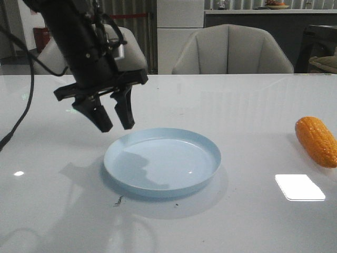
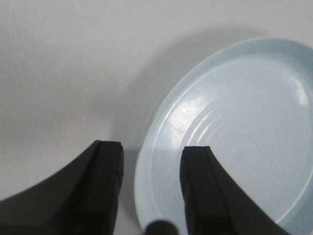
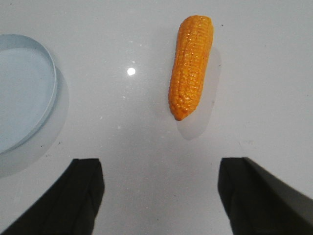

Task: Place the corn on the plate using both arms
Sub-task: 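Slide the plate toward the table center, release, and lift the left gripper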

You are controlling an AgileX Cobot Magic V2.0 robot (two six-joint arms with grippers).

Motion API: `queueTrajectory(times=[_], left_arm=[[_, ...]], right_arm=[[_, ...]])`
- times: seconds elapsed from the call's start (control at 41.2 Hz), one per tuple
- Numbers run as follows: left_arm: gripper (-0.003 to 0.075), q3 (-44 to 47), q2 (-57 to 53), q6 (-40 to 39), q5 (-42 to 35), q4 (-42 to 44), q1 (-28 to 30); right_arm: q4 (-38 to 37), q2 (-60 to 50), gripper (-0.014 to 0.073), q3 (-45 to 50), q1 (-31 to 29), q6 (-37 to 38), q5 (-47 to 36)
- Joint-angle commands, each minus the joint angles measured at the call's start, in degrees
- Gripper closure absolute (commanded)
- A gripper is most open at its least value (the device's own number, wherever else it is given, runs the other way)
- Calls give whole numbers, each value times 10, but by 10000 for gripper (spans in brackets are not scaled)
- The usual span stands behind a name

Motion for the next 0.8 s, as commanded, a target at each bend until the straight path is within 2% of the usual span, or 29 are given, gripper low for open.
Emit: queueTrajectory(times=[0.0,0.121,0.218,0.413,0.655,0.777], left_arm=[[398,-75,-37,19,23,-4,-3],[432,-143,-48,19,39,44,-2],[452,-178,-69,18,39,114,-2],[460,-187,-142,-16,21,247,15],[460,-182,-235,-23,1,247,89],[460,-140,-277,-9,-15,245,134]], right_arm=[[-1,-2,1,-20,-1,-1,-30],[-1,-2,1,-20,-1,-1,-29],[-1,-2,1,-20,-1,-1,-26],[-1,-2,1,-20,-1,-1,-23],[-1,-2,1,-20,-1,-1,-16],[-1,-2,1,-20,-1,-1,-13]])
